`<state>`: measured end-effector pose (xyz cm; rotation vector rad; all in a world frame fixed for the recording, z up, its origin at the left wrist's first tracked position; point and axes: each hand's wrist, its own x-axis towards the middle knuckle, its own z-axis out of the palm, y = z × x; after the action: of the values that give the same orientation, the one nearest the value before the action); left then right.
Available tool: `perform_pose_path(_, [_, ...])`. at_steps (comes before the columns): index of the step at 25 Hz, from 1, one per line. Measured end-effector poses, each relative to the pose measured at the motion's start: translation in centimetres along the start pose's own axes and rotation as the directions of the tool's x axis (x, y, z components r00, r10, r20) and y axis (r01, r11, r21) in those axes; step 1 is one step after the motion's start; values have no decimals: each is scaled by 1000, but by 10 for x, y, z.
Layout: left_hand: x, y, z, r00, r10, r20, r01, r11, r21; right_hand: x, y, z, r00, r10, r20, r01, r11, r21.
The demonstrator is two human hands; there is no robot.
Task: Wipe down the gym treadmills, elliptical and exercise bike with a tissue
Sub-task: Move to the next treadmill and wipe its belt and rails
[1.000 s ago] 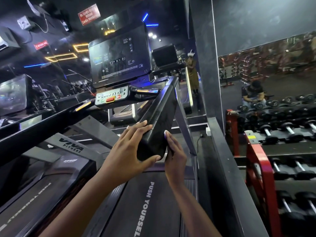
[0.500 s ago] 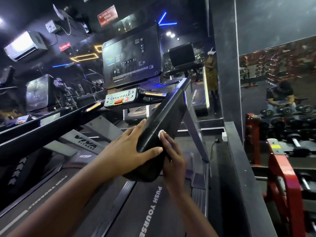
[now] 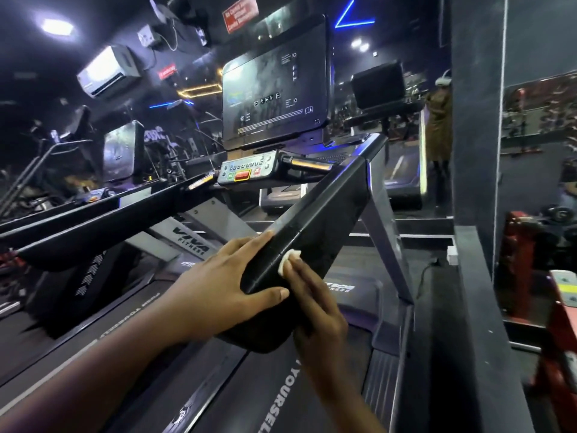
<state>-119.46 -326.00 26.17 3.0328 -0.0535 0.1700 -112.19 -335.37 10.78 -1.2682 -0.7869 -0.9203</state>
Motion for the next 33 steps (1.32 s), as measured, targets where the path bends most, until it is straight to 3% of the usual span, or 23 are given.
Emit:
perform_pose_path(7, [0,1,-4,997,-34,70,42,993,-109,21,64,-15,961,175,-212,-196,977,-82])
perform_pose_path(10, [4,2,-8,993,-51,110,65,991,-121,10,38,-14,965,156,-209,-177,981,-82])
perform_pose_path(15, [19,1,-13,983,-28,184,56,988,-146,-40,-8,11,994,17,-109,-21,999,-34])
perform_pose_path(19, [22,1,-7,990,-48,135,63,992,-111,-24,32,3,973,131,-191,-138,990,-23])
perform_pose_path(25, [21,-1,-6,992,-66,104,77,991,-110,19,73,-20,956,192,-219,-228,962,-148])
perform_pose_path(27, [21,0,-5,993,-69,97,81,990,-120,26,58,-23,970,135,-204,-169,972,-162])
perform_pose_path(31, [19,2,-6,996,-65,57,71,992,-106,28,20,-14,994,-104,44,106,993,-58])
perform_pose_path(33, [20,5,-6,995,-73,61,79,991,-110,35,30,-13,994,-98,57,101,994,-45])
